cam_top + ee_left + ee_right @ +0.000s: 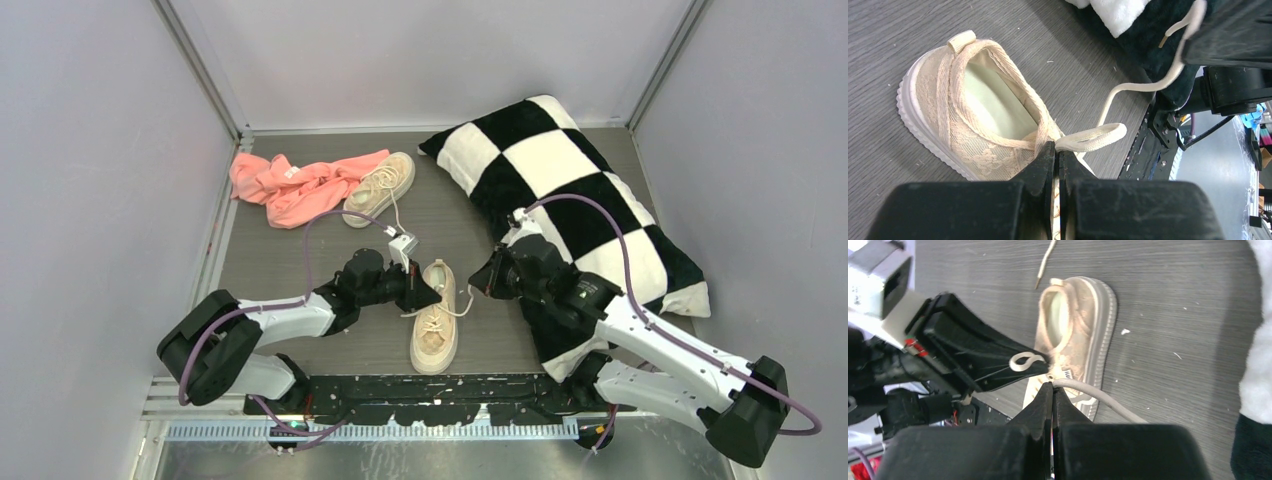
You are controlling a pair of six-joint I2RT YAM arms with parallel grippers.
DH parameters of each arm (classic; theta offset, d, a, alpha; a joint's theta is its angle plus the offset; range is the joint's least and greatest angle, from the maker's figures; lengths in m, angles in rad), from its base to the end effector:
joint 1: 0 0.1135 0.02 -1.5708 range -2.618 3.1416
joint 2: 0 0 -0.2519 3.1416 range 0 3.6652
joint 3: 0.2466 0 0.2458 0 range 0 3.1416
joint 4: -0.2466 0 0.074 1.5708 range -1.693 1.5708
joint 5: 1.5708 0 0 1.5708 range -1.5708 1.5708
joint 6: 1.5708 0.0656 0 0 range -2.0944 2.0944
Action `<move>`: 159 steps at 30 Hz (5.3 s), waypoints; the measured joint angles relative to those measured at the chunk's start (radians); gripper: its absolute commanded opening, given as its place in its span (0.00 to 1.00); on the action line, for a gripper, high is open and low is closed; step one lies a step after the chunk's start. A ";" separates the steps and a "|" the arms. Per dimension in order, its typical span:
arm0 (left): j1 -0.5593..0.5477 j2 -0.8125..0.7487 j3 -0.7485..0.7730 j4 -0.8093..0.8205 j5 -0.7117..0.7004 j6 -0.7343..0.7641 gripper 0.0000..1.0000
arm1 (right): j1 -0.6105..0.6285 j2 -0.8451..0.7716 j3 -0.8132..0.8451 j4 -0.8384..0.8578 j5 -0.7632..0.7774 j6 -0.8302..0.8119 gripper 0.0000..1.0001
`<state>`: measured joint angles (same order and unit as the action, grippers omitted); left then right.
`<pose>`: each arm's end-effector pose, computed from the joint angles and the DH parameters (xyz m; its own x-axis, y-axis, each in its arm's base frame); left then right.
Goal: Tie the shoes
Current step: Wrap the shoelace around the shoelace.
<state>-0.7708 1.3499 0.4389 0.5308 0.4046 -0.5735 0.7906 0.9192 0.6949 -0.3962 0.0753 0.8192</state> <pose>0.1850 -0.2157 0.1579 -0.7134 -0.0024 -0.7008 0.6138 0.4803 -0.6265 0.1628 0.1574 0.2382 -0.7656 0.2621 -0.5875 -0.1557 0.8106 0.5645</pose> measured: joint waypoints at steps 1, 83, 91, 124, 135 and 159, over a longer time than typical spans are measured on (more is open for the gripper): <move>0.000 0.000 0.000 0.000 0.001 0.000 0.00 | 0.005 0.002 0.014 0.001 -0.012 -0.015 0.01; -0.002 -0.056 -0.024 0.015 0.015 -0.029 0.00 | 0.004 0.348 0.029 0.171 -0.201 0.167 0.01; -0.002 -0.054 -0.024 0.015 0.015 -0.029 0.00 | 0.004 0.365 0.024 0.187 -0.232 0.179 0.00; -0.004 -0.190 0.023 -0.278 -0.047 0.029 0.26 | 0.004 0.383 0.013 0.217 -0.280 0.183 0.01; -0.005 -0.354 -0.012 -0.306 -0.086 -0.009 0.07 | 0.004 0.383 0.013 0.217 -0.280 0.183 0.00; -0.008 -0.138 -0.060 -0.041 0.019 -0.167 0.05 | 0.004 0.390 0.014 0.216 -0.288 0.182 0.00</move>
<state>-0.7792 1.2118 0.3786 0.4896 0.4236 -0.7406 0.7948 1.3094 0.7086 -0.1799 -0.2123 1.0012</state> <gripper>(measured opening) 0.046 0.016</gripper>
